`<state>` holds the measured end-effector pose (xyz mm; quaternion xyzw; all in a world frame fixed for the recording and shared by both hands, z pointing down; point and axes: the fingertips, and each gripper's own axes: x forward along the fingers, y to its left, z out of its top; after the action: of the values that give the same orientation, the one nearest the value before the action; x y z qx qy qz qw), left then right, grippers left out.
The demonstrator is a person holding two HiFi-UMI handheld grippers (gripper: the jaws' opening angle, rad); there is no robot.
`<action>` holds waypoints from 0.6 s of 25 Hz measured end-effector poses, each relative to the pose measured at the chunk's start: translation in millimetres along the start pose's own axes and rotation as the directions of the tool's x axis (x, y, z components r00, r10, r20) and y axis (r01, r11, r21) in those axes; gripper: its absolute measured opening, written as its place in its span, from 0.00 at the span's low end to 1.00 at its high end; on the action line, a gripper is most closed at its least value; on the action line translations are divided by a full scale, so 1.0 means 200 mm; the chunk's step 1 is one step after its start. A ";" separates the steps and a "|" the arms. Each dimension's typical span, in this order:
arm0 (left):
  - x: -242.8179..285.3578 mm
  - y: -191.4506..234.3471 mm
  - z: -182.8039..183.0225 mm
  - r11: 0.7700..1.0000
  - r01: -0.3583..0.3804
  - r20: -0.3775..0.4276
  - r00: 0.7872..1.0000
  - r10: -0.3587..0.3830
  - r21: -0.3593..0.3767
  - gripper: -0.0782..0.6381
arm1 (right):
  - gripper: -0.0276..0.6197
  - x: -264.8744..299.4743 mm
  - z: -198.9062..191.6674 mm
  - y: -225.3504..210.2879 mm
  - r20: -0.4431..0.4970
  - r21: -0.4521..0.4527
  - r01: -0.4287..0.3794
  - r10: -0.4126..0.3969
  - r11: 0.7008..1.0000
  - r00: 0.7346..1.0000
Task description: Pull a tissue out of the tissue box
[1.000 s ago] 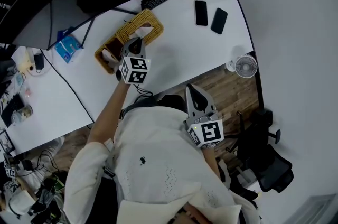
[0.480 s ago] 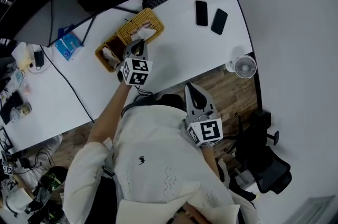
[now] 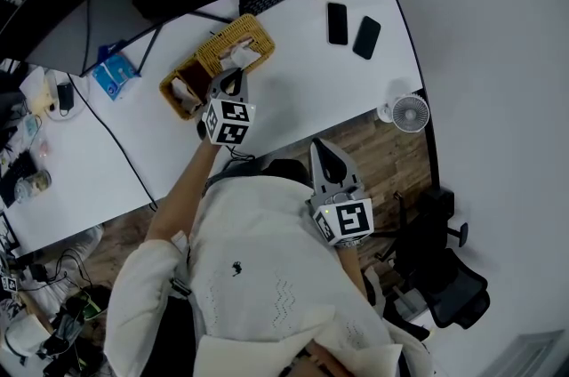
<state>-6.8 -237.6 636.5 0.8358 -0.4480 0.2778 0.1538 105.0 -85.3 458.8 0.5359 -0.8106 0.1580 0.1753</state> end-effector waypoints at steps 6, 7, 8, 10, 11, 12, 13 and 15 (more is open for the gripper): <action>-0.01 -0.01 0.01 1.000 0.002 0.007 1.000 -0.002 -0.010 0.13 | 0.04 0.00 0.01 0.00 0.006 0.004 -0.007 0.007 1.000 1.000; -0.02 -0.01 0.01 1.000 0.001 0.009 1.000 -0.001 -0.012 0.13 | 0.04 0.00 0.01 0.00 0.008 0.005 -0.010 0.010 1.000 1.000; -0.02 -0.01 0.02 1.000 0.001 0.011 1.000 -0.001 -0.013 0.13 | 0.04 0.00 0.01 0.00 0.009 0.005 -0.012 0.012 1.000 1.000; -0.03 -0.02 0.02 1.000 0.000 0.014 1.000 0.000 -0.013 0.13 | 0.04 0.00 0.01 0.01 0.009 0.006 -0.016 0.015 1.000 1.000; -0.04 -0.02 0.02 1.000 -0.001 0.015 1.000 0.001 -0.014 0.13 | 0.04 0.00 0.00 0.01 0.009 0.006 -0.019 0.019 1.000 1.000; -0.04 -0.02 0.02 1.000 -0.002 0.015 1.000 0.003 -0.014 0.13 | 0.04 0.00 0.00 0.01 0.009 0.007 -0.021 0.021 1.000 1.000; -0.05 -0.02 0.01 1.000 -0.004 0.015 1.000 0.004 -0.014 0.13 | 0.04 -0.01 0.00 0.01 0.010 0.008 -0.023 0.022 1.000 1.000; -0.06 -0.03 0.01 1.000 -0.005 0.015 1.000 0.006 -0.013 0.13 | 0.04 -0.01 0.01 0.02 0.013 0.005 -0.028 0.028 1.000 1.000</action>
<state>-7.0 -228.1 628.1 0.8355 -0.4532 0.2691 0.1553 101.6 -82.9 456.8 0.5258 -0.8189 0.1589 0.1666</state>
